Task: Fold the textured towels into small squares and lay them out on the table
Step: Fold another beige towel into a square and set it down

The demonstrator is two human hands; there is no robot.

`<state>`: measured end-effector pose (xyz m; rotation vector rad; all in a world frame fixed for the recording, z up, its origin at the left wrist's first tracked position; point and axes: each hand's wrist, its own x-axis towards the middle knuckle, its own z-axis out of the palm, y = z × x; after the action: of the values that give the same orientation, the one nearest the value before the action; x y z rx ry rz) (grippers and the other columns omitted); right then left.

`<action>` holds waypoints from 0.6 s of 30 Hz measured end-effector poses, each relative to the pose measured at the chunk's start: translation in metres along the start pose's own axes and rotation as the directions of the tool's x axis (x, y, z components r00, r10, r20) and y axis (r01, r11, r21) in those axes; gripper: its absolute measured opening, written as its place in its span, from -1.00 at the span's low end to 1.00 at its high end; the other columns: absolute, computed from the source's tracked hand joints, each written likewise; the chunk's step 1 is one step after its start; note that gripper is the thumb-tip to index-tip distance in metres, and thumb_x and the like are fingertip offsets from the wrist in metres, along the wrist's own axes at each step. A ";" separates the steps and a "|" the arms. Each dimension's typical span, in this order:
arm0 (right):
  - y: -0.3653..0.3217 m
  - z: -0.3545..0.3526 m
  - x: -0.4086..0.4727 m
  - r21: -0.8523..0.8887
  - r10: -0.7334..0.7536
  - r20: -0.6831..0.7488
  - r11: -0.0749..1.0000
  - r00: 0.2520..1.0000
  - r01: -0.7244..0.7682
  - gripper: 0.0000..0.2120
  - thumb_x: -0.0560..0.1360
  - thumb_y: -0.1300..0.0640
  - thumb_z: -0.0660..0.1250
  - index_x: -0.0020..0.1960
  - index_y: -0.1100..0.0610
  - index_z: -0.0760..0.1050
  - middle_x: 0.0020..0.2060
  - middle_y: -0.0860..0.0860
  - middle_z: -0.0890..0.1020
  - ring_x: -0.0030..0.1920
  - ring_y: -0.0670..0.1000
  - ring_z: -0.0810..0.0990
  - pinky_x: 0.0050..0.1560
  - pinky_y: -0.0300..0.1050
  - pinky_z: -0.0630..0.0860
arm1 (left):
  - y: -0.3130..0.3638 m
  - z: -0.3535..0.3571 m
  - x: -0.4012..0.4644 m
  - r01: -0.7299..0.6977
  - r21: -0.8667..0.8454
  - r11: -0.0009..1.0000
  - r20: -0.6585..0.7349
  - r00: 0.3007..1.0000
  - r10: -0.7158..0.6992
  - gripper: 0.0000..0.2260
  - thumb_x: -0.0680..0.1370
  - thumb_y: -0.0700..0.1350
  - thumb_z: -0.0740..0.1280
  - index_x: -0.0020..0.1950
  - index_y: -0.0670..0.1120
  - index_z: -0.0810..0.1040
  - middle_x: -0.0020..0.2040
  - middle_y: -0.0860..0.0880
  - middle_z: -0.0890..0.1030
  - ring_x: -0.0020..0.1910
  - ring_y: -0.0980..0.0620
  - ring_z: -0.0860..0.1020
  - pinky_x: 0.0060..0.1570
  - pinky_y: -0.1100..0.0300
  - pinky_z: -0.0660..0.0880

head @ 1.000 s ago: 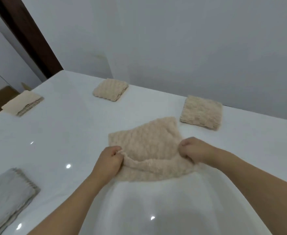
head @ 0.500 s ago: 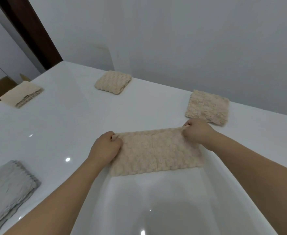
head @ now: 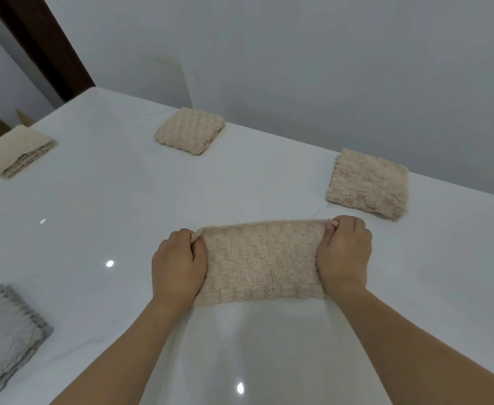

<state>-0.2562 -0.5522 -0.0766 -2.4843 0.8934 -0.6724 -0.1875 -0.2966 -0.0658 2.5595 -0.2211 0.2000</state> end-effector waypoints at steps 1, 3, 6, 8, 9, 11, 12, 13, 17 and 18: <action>0.000 0.000 0.000 -0.018 0.005 0.013 1.000 1.000 -0.005 -0.88 0.58 0.23 0.19 0.04 0.23 0.47 -0.02 0.18 0.51 -0.07 0.18 0.42 -0.03 0.03 0.34 | 0.002 0.001 0.001 0.013 0.039 0.999 0.009 1.000 -0.013 -0.75 0.58 -0.11 0.20 -0.30 -0.03 0.27 -0.34 0.01 0.40 -0.35 -0.06 0.41 -0.35 0.05 0.36; 0.000 0.000 0.003 -0.080 -0.009 0.054 0.997 0.999 0.013 -0.84 0.59 0.19 0.16 0.09 0.18 0.48 0.02 0.14 0.50 -0.05 0.16 0.42 -0.01 0.03 0.36 | 0.010 0.003 0.004 0.063 0.114 0.992 0.032 0.997 -0.067 -0.80 0.55 -0.13 0.22 -0.26 -0.06 0.31 -0.30 -0.01 0.40 -0.32 -0.09 0.41 -0.32 0.05 0.36; 0.000 0.001 0.005 -0.163 -0.022 0.098 0.986 0.995 0.037 -0.77 0.60 0.14 0.12 0.18 0.12 0.48 0.06 0.12 0.50 -0.03 0.16 0.42 0.01 0.03 0.36 | 0.018 0.008 0.008 0.097 0.182 0.978 0.028 0.994 -0.104 -0.84 0.51 -0.16 0.23 0.06 -0.16 0.48 -0.04 -0.12 0.49 -0.12 -0.15 0.45 -0.18 -0.03 0.44; -0.002 0.002 0.005 -0.182 -0.012 0.088 0.983 0.996 0.028 -0.78 0.60 0.13 0.11 0.10 0.14 0.49 -0.01 0.11 0.50 -0.07 0.14 0.41 -0.03 0.02 0.36 | 0.021 0.011 0.012 0.008 0.217 0.976 0.035 0.999 -0.016 -0.73 0.48 -0.12 0.20 0.12 -0.15 0.53 0.06 -0.15 0.50 -0.05 -0.17 0.44 -0.14 -0.03 0.45; -0.003 0.002 0.005 -0.181 -0.012 0.077 0.983 0.997 0.026 -0.81 0.59 0.13 0.12 0.04 0.15 0.49 -0.05 0.11 0.49 -0.10 0.13 0.40 -0.06 0.02 0.35 | 0.023 0.012 0.014 -0.047 0.242 0.969 0.058 0.998 0.034 -0.71 0.47 -0.07 0.19 0.10 -0.13 0.55 0.07 -0.14 0.50 -0.03 -0.16 0.44 -0.12 -0.01 0.44; -0.005 0.002 0.004 -0.137 -0.020 0.073 0.990 0.997 0.030 -0.88 0.55 0.14 0.16 -0.05 0.15 0.46 -0.10 0.08 0.47 -0.13 0.10 0.38 -0.08 0.01 0.34 | 0.027 0.012 0.021 -0.134 0.292 0.947 0.138 0.986 0.097 -0.71 0.45 -0.02 0.16 0.01 -0.12 0.57 0.02 -0.10 0.51 -0.05 -0.12 0.43 -0.10 0.02 0.41; -0.006 0.001 0.003 -0.093 -0.026 0.074 0.995 0.997 0.032 -0.91 0.54 0.16 0.18 -0.07 0.15 0.43 -0.12 0.06 0.47 -0.13 0.09 0.37 -0.07 0.01 0.34 | 0.029 0.011 0.024 -0.175 0.313 0.933 0.177 0.977 0.123 -0.72 0.44 -0.01 0.15 -0.03 -0.12 0.55 -0.02 -0.08 0.51 -0.08 -0.10 0.42 -0.12 0.04 0.39; -0.006 -0.001 0.002 -0.044 -0.027 0.075 0.999 0.997 0.030 -0.94 0.53 0.17 0.19 -0.08 0.14 0.41 -0.14 0.04 0.47 -0.13 0.09 0.38 -0.06 0.02 0.34 | 0.032 0.009 0.027 -0.209 0.324 0.923 0.210 0.967 0.145 -0.74 0.43 0.00 0.14 -0.07 -0.12 0.52 -0.07 -0.05 0.49 -0.11 -0.07 0.40 -0.15 0.06 0.36; -0.009 -0.006 0.001 0.043 0.002 0.107 0.999 0.994 -0.007 -0.92 0.51 0.20 0.21 0.00 0.10 0.42 -0.13 -0.02 0.50 -0.07 0.09 0.41 0.06 -0.01 0.30 | 0.041 -0.002 0.038 -0.257 0.151 0.954 0.393 0.902 0.181 -0.89 0.54 -0.05 0.17 -0.04 -0.07 0.36 -0.27 0.00 0.48 -0.25 -0.04 0.46 -0.30 0.09 0.38; -0.009 -0.007 0.001 0.028 0.007 0.120 1.000 0.993 -0.011 -0.86 0.52 0.19 0.21 0.07 0.10 0.43 -0.09 -0.02 0.51 -0.04 0.08 0.42 0.08 -0.02 0.27 | 0.041 -0.004 0.040 -0.250 0.105 0.963 0.458 0.871 0.176 -0.89 0.58 -0.02 0.15 -0.01 -0.05 0.36 -0.28 0.00 0.51 -0.28 -0.01 0.48 -0.31 0.10 0.40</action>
<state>-0.2550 -0.5482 -0.0662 -2.4648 0.8439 -0.5233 -0.1570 -0.3331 -0.0340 2.7070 -0.6910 -0.3097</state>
